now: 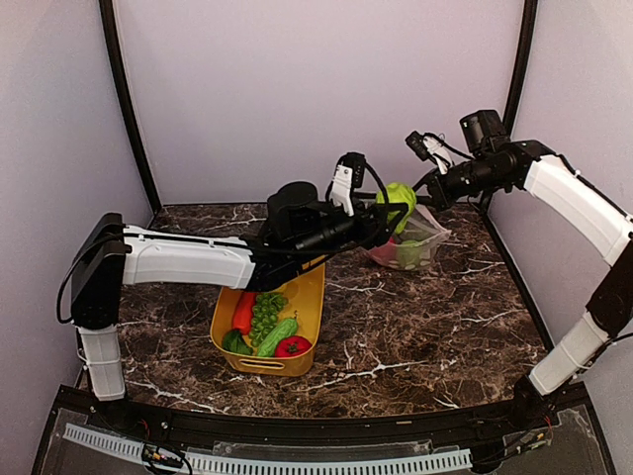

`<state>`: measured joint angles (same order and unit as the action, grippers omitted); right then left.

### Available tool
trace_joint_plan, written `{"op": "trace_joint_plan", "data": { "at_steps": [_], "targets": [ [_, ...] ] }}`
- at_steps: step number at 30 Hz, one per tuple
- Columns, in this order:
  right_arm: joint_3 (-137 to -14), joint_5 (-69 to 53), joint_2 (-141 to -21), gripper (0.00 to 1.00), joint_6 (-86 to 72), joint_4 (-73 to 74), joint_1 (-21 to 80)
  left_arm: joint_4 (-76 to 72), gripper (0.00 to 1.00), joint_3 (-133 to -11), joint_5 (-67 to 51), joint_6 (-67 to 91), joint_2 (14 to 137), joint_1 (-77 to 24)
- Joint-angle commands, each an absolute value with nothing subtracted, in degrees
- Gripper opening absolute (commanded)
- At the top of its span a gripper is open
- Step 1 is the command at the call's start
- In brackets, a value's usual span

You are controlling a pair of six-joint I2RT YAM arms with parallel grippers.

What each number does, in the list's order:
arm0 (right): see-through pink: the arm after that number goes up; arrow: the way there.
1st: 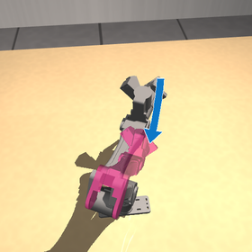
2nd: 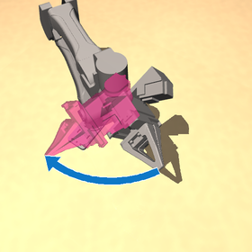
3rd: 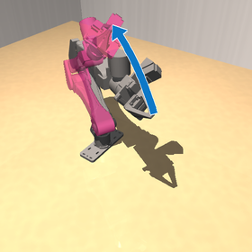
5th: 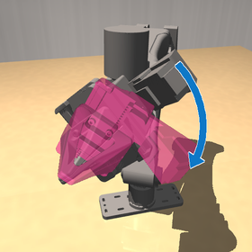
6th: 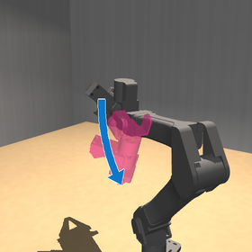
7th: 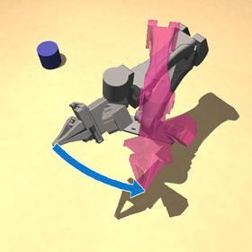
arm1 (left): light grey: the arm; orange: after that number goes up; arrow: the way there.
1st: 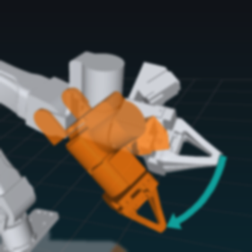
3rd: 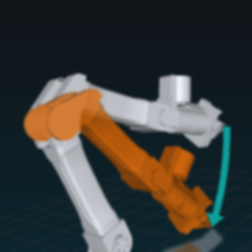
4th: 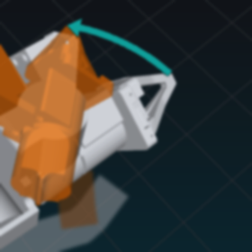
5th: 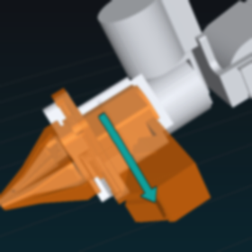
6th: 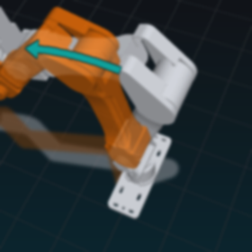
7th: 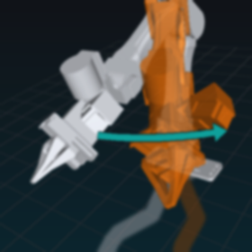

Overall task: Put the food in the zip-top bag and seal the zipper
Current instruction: Place the fake fruit in the zipper food storage bag.

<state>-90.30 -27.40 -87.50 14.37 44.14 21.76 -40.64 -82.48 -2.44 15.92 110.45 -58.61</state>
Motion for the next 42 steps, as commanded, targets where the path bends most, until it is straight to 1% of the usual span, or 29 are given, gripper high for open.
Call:
{"op": "trace_joint_plan", "data": {
  "at_steps": [1, 2, 6, 7, 8, 9, 11, 13, 16, 21, 24, 26, 28, 32, 34, 36, 38, 40, 42],
  "targets": [
    [-93.34, -28.61, -88.46, 0.00, 12.87, 44.72, 22.24, -43.08, 0.39, -85.01, 3.08, 12.27, 113.35, -59.68],
    [-93.56, -28.65, -88.50, 0.00, 12.84, 44.73, 22.21, -42.87, 0.40, -85.21, 3.34, 12.12, 113.67, -59.85],
    [-94.12, -28.74, -88.64, 0.00, 12.75, 44.88, 22.23, -40.61, 0.52, -86.64, 3.57, 12.39, 115.08, -59.94],
    [-94.13, -28.74, -88.74, 0.00, 12.69, 44.83, 22.24, -40.35, 0.57, -86.83, 3.82, 12.52, 115.32, -59.94],
    [-94.13, -28.74, -88.81, 0.00, 12.69, 44.83, 22.17, -40.08, 0.60, -86.97, 3.89, 12.67, 115.40, -59.94],
    [-94.13, -28.84, -88.90, 0.00, 12.74, 44.87, 22.23, -39.99, 0.67, -86.99, 4.16, 12.66, 115.29, -59.94],
    [-94.13, -28.88, -89.03, 0.00, 12.73, 44.82, 22.19, -39.54, 0.76, -87.20, 4.58, 12.74, 115.05, -60.04],
    [-94.28, -28.74, -89.15, 0.00, 12.66, 44.88, 22.17, -39.32, 0.80, -87.39, 4.42, 12.56, 114.52, -60.03],
    [-94.39, -28.74, -89.29, 0.00, 12.60, 44.85, 22.24, -38.74, 0.82, -87.61, 4.66, 12.57, 113.37, -60.03],
    [-94.15, -28.50, -89.38, 0.00, 12.66, 44.74, 22.21, -38.71, 0.83, -86.97, 4.10, 12.11, 110.86, -60.03],
    [-93.71, -28.08, -89.13, 0.00, 12.89, 44.67, 22.15, -37.55, 0.82, -85.76, 3.04, 11.65, 108.05, -60.07],
    [-92.91, -27.52, -88.63, 0.00, 13.22, 44.24, 22.09, -34.23, 0.80, -84.56, 2.65, 11.05, 105.36, -60.11],
    [-91.98, -26.73, -88.14, 0.00, 13.34, 43.53, 22.08, -30.54, 0.79, -81.98, 2.78, 10.81, 101.93, -60.12],
    [-91.72, -24.42, -88.48, 0.00, 13.27, 42.57, 21.60, -20.17, 0.79, -74.52, 7.17, 10.64, 93.86, -60.12],
    [-93.85, -22.40, -89.31, 0.00, 13.73, 42.81, 20.83, -9.65, 0.79, -72.59, 10.81, 11.14, 90.47, -60.12],
    [-97.75, -19.17, -90.27, 0.00, 14.76, 42.90, 19.33, -2.53, 0.79, -70.70, 14.06, 12.49, 87.48, -60.04],
    [-101.17, -17.81, -91.24, 0.00, 15.23, 42.13, 16.98, 3.18, 0.80, -68.05, 16.41, 14.22, 84.72, -59.92],
    [-102.00, -16.32, -92.41, 0.00, 14.37, 40.93, 15.34, 7.14, 0.84, -65.32, 17.61, 16.11, 82.41, -59.64],
    [-101.56, -20.19, -94.13, 0.00, 14.11, 43.04, 15.73, 11.93, 0.85, -63.77, 18.85, 18.59, 80.84, -58.89]
  ]
}}
